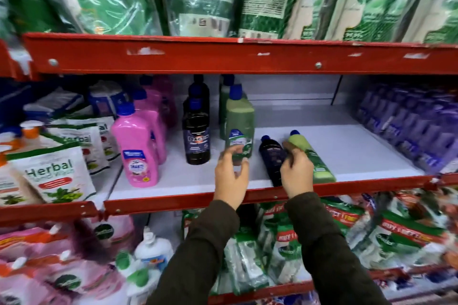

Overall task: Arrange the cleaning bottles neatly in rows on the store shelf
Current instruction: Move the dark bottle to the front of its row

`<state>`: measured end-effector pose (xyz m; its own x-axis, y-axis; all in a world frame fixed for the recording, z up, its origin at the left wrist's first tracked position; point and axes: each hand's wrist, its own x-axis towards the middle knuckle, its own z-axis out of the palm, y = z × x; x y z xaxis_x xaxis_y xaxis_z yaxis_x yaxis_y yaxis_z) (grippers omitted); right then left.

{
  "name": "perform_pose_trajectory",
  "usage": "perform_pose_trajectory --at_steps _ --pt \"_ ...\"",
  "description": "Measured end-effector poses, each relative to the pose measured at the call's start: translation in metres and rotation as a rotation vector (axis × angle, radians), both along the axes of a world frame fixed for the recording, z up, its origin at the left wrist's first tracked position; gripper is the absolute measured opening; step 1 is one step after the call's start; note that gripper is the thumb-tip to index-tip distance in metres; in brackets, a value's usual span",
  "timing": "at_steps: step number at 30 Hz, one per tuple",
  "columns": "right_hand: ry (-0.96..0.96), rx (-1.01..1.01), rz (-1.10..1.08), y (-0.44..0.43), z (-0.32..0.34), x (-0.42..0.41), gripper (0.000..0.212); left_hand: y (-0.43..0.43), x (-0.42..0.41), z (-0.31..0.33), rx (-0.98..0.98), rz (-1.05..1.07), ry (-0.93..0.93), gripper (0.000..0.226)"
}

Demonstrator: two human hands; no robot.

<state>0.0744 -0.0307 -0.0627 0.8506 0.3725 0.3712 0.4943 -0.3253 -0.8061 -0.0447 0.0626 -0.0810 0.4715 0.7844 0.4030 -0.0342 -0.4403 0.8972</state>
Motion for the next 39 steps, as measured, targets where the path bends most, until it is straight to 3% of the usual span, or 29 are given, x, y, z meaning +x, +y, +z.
perform_pose_trajectory --at_steps 3,5,7,13,16,20,27,39 --pt "0.097 -0.251 0.047 -0.007 0.004 0.022 0.032 -0.006 0.044 0.0 -0.111 -0.003 0.263 0.031" --pt "0.123 -0.297 0.091 -0.009 0.004 0.027 0.028 -0.007 0.064 -0.002 -0.137 0.011 0.44 0.036" --pt "0.127 -0.292 0.116 -0.011 0.003 0.032 0.029 -0.009 0.078 -0.002 -0.165 0.007 0.506 0.043" --pt "0.149 -0.263 0.159 -0.013 -0.002 0.046 0.031 -0.005 0.09 -0.012 -0.309 0.0 0.457 0.058" --pt "0.16 -0.209 0.204 -0.017 -0.006 0.051 0.032 -0.004 0.088 -0.012 -0.403 -0.043 0.31 0.051" --pt "0.254 0.019 0.255 -0.026 -0.005 0.053 0.034 -0.013 0.079 -0.004 -0.314 -0.095 0.127 0.045" --pt "0.349 0.252 0.394 -0.03 -0.004 0.037 0.041 -0.015 0.054 0.003 -0.234 -0.205 0.022 0.044" --pt "0.335 0.298 0.634 0.055 -0.015 -0.058 0.045 0.037 -0.052 -0.009 -0.166 0.066 -0.105 0.049"
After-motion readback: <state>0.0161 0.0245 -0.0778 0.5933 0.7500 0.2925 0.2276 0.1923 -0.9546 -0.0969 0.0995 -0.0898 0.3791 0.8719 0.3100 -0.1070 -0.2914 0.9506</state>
